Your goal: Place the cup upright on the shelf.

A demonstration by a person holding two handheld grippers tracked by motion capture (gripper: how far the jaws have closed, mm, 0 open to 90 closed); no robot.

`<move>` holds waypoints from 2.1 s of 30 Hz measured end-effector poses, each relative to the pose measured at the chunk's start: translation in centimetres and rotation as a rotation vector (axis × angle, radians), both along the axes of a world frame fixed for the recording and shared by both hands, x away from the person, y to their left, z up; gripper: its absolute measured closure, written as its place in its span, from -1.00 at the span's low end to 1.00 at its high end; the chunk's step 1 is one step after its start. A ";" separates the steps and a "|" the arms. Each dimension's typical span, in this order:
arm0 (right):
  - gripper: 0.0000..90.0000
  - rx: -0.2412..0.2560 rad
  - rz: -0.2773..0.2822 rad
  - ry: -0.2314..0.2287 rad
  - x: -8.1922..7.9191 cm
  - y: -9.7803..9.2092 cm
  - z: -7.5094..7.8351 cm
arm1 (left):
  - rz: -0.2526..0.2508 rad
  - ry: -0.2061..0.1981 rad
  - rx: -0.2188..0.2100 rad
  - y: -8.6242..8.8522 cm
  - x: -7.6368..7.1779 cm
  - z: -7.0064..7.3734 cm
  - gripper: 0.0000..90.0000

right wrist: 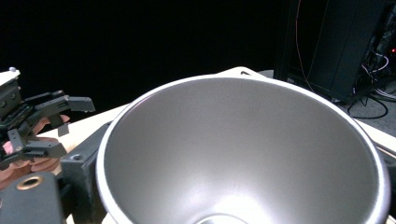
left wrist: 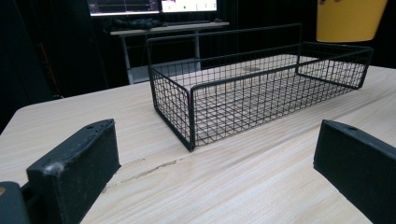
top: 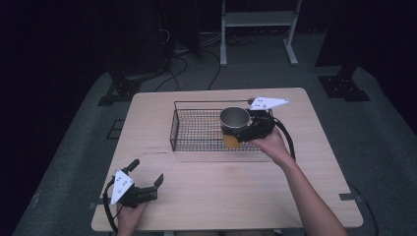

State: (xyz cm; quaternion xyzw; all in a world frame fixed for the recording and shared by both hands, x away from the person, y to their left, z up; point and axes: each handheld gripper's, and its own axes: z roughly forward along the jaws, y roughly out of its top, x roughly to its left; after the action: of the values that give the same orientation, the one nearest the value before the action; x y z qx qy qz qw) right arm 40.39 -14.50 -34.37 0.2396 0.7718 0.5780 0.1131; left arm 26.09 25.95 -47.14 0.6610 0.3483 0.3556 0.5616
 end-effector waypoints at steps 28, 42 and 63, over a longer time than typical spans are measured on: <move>-0.79 -0.035 -0.028 0.006 5.5 0.6 -0.1 | -0.002 0.002 -0.008 0.1 0.0 0.0 -1.00; -0.79 -0.064 -0.017 0.016 7.4 1.3 -0.2 | -0.004 0.002 -0.008 0.1 0.0 0.0 -1.00; -0.79 -0.068 0.022 0.075 9.7 2.8 -3.6 | -0.006 0.000 -0.009 0.1 0.0 0.0 -1.00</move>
State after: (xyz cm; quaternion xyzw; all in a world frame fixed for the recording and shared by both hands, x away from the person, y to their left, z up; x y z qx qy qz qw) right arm 50.11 -11.68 -37.95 0.2484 0.7974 0.5432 0.0859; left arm 26.11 26.06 -47.14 0.6595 0.3480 0.3521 0.5657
